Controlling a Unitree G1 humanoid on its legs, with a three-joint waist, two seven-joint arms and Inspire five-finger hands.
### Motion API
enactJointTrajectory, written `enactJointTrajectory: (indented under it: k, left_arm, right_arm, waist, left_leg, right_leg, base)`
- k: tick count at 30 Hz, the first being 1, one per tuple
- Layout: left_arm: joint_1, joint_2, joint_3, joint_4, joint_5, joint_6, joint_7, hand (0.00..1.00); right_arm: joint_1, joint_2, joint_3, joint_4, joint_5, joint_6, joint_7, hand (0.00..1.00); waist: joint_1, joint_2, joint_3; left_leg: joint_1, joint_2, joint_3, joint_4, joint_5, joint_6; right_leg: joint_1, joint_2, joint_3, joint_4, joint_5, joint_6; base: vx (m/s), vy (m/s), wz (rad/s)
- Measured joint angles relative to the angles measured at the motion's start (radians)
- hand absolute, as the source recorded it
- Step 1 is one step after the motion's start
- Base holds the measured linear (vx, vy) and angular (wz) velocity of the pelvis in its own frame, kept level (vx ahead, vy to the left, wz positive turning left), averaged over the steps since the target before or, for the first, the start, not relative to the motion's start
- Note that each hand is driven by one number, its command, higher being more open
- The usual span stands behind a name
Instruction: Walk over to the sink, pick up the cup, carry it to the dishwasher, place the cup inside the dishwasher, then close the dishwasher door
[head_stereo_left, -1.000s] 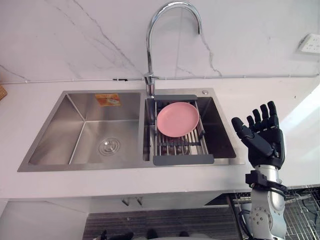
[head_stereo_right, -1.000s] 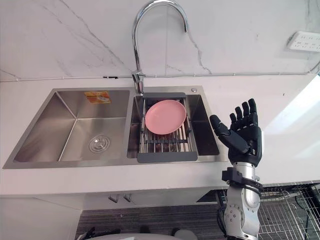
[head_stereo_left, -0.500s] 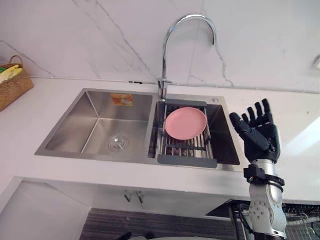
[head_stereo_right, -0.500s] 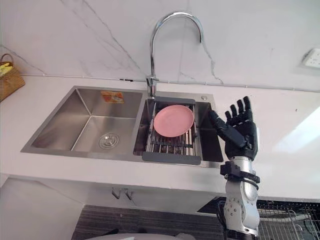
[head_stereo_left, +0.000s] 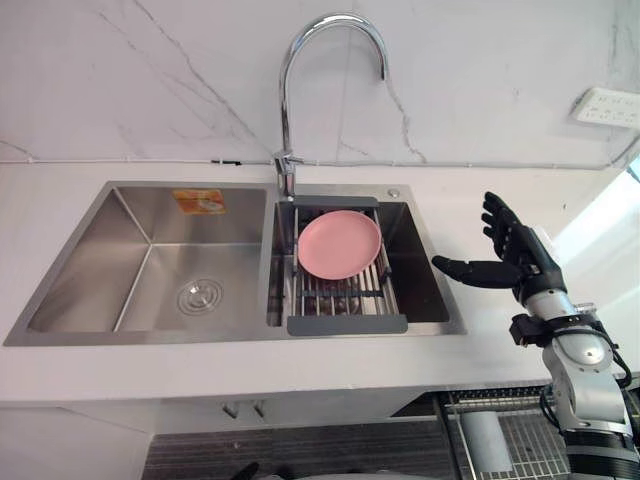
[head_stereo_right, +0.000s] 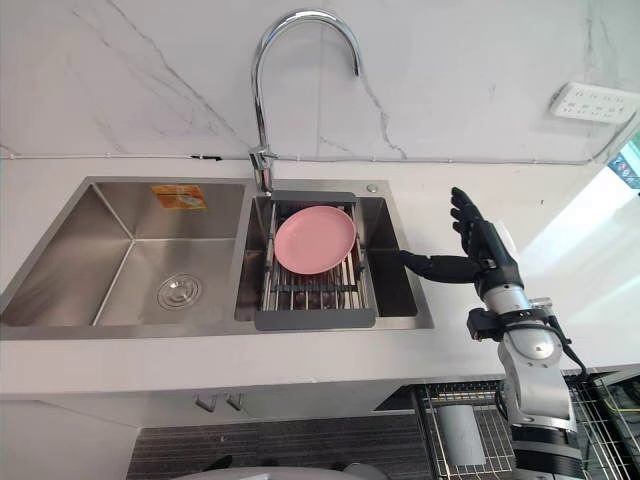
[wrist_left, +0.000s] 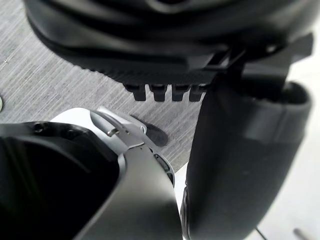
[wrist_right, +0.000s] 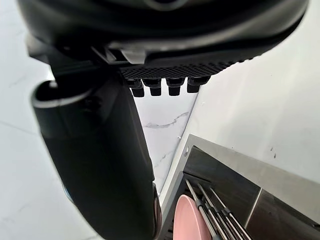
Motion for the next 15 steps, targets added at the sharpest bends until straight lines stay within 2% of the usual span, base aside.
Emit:
enactJointTrajectory:
  k: [3, 10, 15]
  left_arm:
    - [-0.007, 0.003, 0.000, 0.001, 0.058, -0.009, 0.002, 1.00]
    - [-0.016, -0.001, -0.008, -0.007, 0.197, -0.035, 0.019, 1.00]
    - [-0.012, 0.003, -0.042, -0.021, 0.215, -0.066, 0.005, 1.00]
  right_arm:
    - [-0.008, 0.000, 0.044, 0.000, -0.050, -0.002, 0.000, 1.00]
    - [-0.012, 0.024, 0.147, 0.053, -0.112, -0.005, -0.022, 1.00]
    - [-0.012, 0.064, 0.175, 0.084, -0.222, -0.020, -0.070, 1.00]
  waist:
    - [0.000, -0.011, 0.001]
    - [0.000, -0.011, 0.001]
    - [0.002, -0.006, 0.001]
  left_leg:
    - [0.003, -0.004, 0.003, -0.003, 0.000, 0.000]
    - [0.011, -0.012, 0.002, -0.005, 0.003, 0.005]
    - [0.012, -0.017, -0.008, -0.021, 0.018, 0.015]
  right_leg:
    - [0.000, -0.004, 0.001, -0.002, 0.004, 0.006]
    - [0.007, -0.015, -0.017, -0.008, 0.004, 0.006]
    - [0.008, -0.017, -0.042, -0.015, 0.004, 0.006]
  base:
    - [-0.01, 0.035, -0.03]
    - [-0.04, 0.032, 0.00]
    - [-0.03, 0.014, 0.05]
